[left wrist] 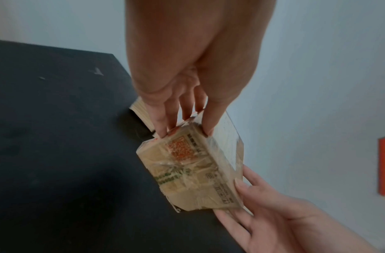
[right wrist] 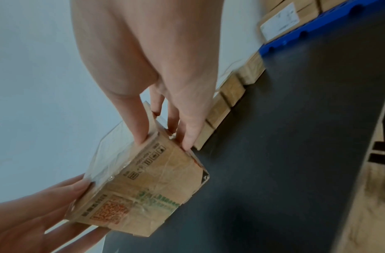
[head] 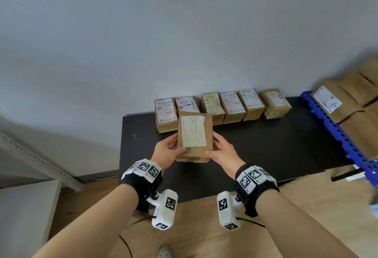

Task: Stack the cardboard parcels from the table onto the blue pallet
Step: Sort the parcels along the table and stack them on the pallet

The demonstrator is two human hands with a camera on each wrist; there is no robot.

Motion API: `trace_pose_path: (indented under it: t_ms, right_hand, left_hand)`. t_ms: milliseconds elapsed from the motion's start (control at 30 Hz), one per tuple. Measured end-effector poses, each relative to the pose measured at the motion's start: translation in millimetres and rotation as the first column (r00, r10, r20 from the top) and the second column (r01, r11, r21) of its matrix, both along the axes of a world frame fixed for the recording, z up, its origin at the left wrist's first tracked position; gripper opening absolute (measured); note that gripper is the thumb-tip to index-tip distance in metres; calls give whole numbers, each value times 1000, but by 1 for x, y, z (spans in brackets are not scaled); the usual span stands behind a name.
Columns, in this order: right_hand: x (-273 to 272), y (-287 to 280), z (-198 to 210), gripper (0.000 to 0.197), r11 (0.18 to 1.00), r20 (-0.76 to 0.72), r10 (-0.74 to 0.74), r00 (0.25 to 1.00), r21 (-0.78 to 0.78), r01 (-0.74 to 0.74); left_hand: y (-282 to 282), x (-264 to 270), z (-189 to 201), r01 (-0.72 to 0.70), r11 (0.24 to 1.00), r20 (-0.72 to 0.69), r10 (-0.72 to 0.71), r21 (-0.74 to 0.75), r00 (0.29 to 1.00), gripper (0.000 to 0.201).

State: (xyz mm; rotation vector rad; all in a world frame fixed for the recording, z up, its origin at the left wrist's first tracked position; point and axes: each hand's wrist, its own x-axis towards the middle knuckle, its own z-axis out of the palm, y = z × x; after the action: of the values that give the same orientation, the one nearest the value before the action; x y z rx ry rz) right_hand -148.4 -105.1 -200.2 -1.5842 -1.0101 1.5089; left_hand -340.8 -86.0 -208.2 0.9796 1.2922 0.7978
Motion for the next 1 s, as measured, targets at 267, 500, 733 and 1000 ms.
trace_pose_path:
  t_ms: [267, 500, 733, 1000]
  right_hand:
    - [126, -63, 39, 73, 988, 35, -97, 995, 120, 92]
    - [234, -112, 68, 69, 970, 61, -138, 989, 212, 122]
    - [328, -150, 86, 67, 938, 67, -257, 964, 256, 233]
    - [421, -162, 102, 62, 893, 69, -358, 931, 318, 320]
  left_hand:
    - [-40, 131, 38, 106, 986, -11, -105, 129, 994, 63]
    - [-74, 238, 65, 193, 954, -40, -189, 231, 981, 62]
    - [-93, 338, 86, 325, 905, -84, -314, 274, 946, 60]
    - [-91, 440, 102, 389, 862, -99, -378, 324, 920, 59]
